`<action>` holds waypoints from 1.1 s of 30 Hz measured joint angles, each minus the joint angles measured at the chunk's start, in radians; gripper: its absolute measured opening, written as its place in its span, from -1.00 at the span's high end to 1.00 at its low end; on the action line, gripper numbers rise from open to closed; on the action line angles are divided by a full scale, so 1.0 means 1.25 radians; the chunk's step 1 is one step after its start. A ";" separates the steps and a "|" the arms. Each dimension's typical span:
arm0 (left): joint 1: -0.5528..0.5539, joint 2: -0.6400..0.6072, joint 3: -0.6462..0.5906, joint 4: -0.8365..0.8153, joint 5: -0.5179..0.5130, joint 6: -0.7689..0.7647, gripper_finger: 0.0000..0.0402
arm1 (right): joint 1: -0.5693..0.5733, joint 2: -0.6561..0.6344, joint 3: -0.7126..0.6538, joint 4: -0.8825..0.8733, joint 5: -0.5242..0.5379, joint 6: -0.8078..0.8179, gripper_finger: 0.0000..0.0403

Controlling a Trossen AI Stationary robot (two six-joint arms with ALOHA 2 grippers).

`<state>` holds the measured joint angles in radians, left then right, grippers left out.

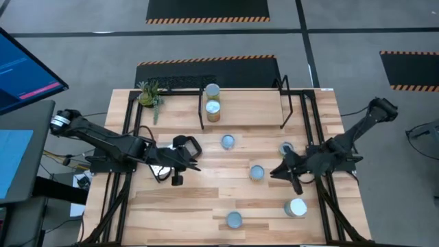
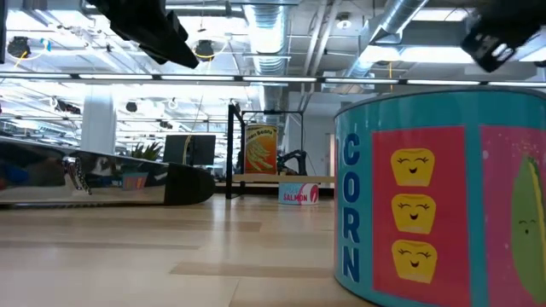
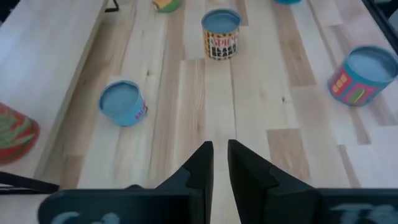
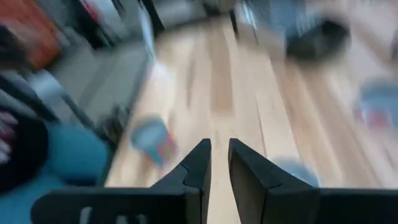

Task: Pick and place cans onto a shelf
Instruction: Put the canned tomatoes on the shelf

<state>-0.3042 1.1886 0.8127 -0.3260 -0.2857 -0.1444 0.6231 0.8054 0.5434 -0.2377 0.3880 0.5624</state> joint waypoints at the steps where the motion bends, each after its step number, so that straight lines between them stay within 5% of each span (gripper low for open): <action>1: 0.000 0.002 0.000 0.001 -0.001 0.006 0.81 | 0.006 0.031 0.045 -0.091 -0.001 0.053 0.59; 5: 0.001 0.006 0.000 0.001 -0.007 0.011 0.81 | 0.024 0.144 0.207 -0.441 -0.079 0.263 0.59; 9: 0.001 0.006 0.000 0.001 -0.008 0.003 0.81 | 0.039 0.233 0.297 -0.627 -0.229 0.436 0.59; 15: 0.001 0.006 0.000 0.001 -0.009 0.006 0.81 | 0.105 0.318 0.313 -0.561 -0.413 0.582 0.59; 24: 0.002 0.006 0.000 0.002 -0.014 0.023 0.81 | 0.213 0.400 0.313 -0.549 -0.405 0.722 0.59; 33: 0.002 0.006 0.000 0.002 -0.014 0.015 0.81 | 0.218 0.406 0.313 -0.548 -0.388 0.732 0.59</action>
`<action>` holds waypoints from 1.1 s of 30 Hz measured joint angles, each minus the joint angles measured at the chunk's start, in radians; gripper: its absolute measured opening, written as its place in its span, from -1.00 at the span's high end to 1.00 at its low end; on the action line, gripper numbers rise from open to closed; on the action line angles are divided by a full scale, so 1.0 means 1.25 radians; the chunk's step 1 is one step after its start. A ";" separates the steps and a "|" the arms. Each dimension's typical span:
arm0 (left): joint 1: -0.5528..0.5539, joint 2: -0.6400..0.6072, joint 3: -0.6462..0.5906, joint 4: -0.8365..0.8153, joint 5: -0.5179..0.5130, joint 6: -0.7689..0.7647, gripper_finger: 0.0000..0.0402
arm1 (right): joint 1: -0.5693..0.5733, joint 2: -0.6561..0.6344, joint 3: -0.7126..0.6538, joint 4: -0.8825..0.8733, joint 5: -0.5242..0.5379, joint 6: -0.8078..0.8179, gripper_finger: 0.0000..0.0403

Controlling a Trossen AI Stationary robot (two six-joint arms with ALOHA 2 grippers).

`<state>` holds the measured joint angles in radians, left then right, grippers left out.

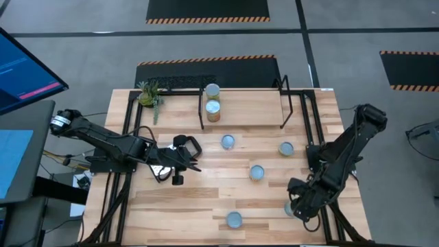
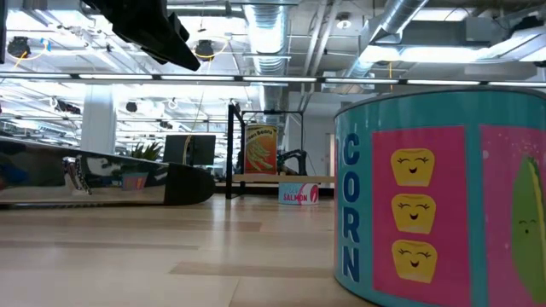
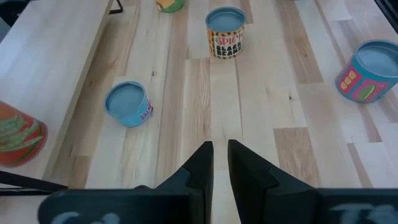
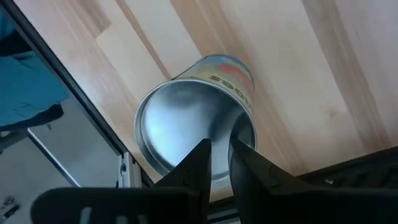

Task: Pick and place cans onto a shelf
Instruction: Put the canned tomatoes on the shelf

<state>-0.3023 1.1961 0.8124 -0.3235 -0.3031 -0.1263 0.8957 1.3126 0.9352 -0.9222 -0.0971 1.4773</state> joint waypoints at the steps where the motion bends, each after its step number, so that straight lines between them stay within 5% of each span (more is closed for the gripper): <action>1: 0.000 0.000 0.000 0.000 0.000 -0.002 0.81 | -0.001 -0.003 0.000 0.001 0.000 0.000 0.59; 33: 0.001 0.000 0.000 0.000 0.000 0.001 0.81 | -0.013 -0.011 0.001 -0.069 0.014 -0.037 0.59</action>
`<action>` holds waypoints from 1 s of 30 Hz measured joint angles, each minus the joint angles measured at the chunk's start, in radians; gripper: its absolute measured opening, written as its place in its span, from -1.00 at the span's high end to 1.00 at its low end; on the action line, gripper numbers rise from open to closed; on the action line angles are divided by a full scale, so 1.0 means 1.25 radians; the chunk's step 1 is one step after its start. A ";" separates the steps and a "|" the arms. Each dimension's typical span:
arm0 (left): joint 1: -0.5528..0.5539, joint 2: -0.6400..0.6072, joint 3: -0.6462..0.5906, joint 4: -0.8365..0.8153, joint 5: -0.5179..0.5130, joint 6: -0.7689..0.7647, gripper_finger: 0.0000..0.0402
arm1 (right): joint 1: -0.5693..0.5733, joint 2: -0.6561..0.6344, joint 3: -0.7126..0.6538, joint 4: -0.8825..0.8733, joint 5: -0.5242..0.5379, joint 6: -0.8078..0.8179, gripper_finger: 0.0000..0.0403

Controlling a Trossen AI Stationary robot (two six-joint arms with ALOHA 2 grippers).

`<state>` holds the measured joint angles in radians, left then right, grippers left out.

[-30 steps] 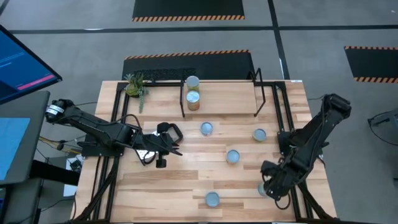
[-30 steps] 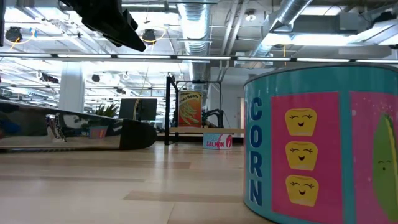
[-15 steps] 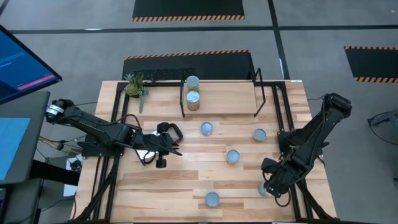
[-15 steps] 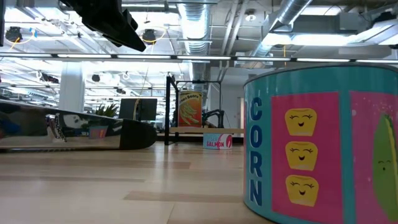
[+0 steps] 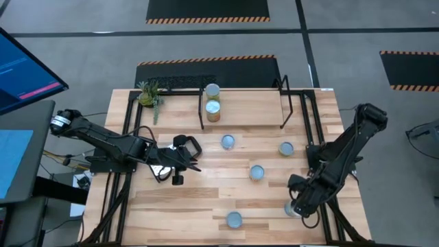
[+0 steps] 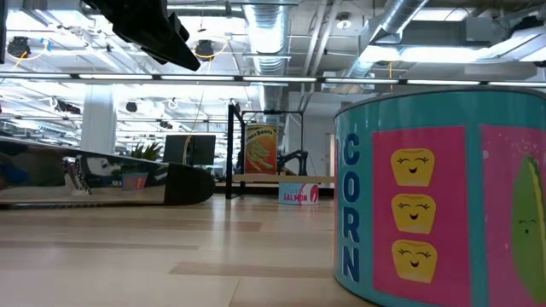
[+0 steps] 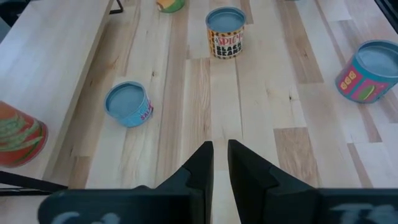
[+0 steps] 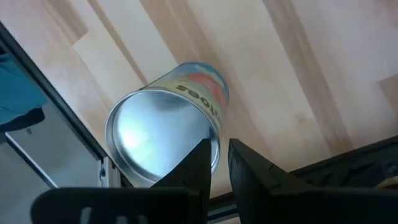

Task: Pick and place cans onto a shelf
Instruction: Put the canned tomatoes on the shelf

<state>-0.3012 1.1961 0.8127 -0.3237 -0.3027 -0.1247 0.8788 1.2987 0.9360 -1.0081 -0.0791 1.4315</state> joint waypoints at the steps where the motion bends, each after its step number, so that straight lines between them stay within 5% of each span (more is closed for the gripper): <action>1: 0.000 0.000 0.000 0.000 0.000 0.000 0.81 | 0.003 0.007 0.000 -0.001 0.000 0.000 0.59; 10: 0.000 0.000 0.000 0.000 0.000 0.006 0.81 | -0.004 0.059 0.004 0.040 -0.005 0.001 0.61; 16: 0.000 0.000 0.000 0.000 0.000 0.006 0.81 | -0.046 0.062 0.003 0.089 0.022 -0.045 0.94; 21: 0.000 0.000 0.000 0.000 0.000 0.006 0.81 | -0.115 0.061 0.020 0.099 0.065 -0.101 0.98; 30: 0.000 0.000 0.000 0.000 0.000 0.039 0.81 | -0.263 0.061 0.286 0.028 0.109 -0.296 0.98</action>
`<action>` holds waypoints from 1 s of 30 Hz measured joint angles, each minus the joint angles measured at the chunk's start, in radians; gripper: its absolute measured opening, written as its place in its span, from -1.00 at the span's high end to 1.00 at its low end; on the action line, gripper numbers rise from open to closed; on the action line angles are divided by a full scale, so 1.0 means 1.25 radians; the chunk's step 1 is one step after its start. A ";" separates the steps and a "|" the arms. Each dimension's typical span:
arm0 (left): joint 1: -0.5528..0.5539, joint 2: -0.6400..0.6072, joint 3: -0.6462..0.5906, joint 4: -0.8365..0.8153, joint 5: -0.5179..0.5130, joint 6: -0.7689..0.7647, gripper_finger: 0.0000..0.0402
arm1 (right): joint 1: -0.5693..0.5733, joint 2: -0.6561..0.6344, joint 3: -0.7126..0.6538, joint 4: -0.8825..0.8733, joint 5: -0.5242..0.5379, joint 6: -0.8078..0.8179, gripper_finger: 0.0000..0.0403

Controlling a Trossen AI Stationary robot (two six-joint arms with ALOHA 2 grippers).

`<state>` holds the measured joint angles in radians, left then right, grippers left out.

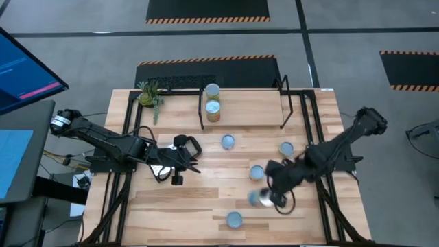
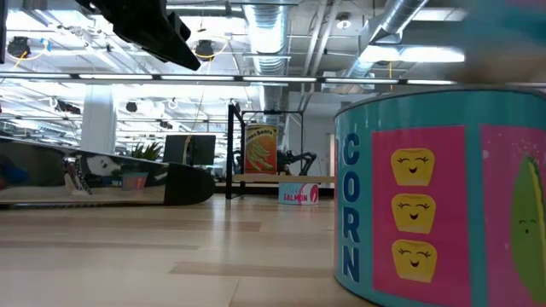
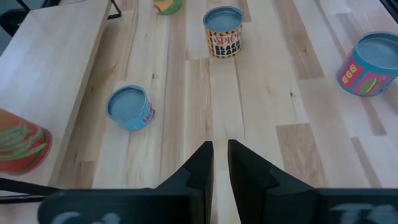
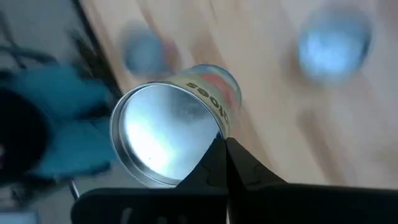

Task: Pick and place cans onto a shelf
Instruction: Put the canned tomatoes on the shelf

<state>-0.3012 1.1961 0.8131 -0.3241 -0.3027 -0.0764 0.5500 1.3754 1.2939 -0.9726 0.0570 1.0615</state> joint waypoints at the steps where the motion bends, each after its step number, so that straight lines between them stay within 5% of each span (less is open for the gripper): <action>1: 0.000 0.000 0.000 0.000 0.000 0.004 0.81 | -0.021 0.000 0.036 -0.004 0.023 -0.029 0.99; 8: 0.000 0.000 0.000 0.000 0.000 0.005 0.81 | -0.187 -0.002 0.239 -0.068 0.242 -0.290 0.99; 14: 0.000 0.000 0.000 0.000 0.000 0.030 0.81 | -0.376 -0.001 0.288 -0.051 0.300 -0.539 1.00; 18: 0.000 0.000 0.000 0.000 0.000 0.056 0.81 | -0.519 0.033 0.288 -0.044 0.271 -0.632 1.00; 24: 0.000 0.000 0.000 0.000 0.000 0.067 0.81 | -0.724 0.151 0.288 -0.030 0.067 -0.691 1.00; 30: 0.000 0.000 0.000 -0.001 0.000 0.067 0.81 | -0.838 0.267 0.287 -0.027 -0.012 -0.731 1.00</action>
<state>-0.3012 1.1965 0.8131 -0.3248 -0.3027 0.0078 -0.4971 1.7094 1.6531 -1.0070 0.0421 0.1479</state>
